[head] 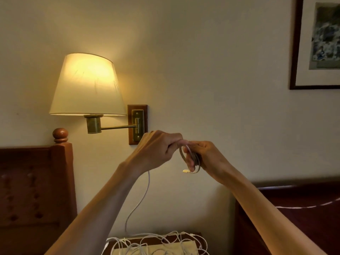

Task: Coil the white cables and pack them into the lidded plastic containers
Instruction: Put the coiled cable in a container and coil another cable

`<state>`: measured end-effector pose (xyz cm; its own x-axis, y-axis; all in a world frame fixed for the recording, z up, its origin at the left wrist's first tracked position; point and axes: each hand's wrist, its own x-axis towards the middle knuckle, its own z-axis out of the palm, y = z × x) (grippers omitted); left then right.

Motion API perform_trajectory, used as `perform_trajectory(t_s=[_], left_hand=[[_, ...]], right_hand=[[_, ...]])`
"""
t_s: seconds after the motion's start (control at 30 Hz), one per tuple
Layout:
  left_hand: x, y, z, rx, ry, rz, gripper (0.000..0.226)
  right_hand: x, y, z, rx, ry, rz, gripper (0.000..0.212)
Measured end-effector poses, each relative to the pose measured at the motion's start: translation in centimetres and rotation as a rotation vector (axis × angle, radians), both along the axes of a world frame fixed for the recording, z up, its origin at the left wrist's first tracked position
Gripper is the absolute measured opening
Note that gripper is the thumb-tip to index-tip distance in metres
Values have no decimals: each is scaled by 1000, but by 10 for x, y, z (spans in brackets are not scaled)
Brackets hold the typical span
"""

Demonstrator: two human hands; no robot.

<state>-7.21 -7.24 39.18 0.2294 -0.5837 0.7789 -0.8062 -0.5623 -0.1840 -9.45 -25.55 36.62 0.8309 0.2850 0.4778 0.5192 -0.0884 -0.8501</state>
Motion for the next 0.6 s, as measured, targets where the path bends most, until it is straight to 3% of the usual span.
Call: perform_trajectory(t_s=[0.1, 0.17, 0.3, 0.5, 0.6], left_hand=[[11, 5, -3, -74, 63, 3, 45], [18, 6, -6, -122, 135, -32, 45], [27, 22, -29, -292, 349, -139, 39], [45, 47, -99, -388, 493, -22, 42], [36, 48, -118, -185, 557, 117, 33]], right_hand=[[0, 2, 4, 20, 104, 91, 37], [-2, 0, 5, 63, 182, 150, 36], [-2, -9, 9, 345, 354, 336, 29], [4, -18, 8, 602, 406, 433, 23], [8, -18, 8, 633, 379, 344, 26]])
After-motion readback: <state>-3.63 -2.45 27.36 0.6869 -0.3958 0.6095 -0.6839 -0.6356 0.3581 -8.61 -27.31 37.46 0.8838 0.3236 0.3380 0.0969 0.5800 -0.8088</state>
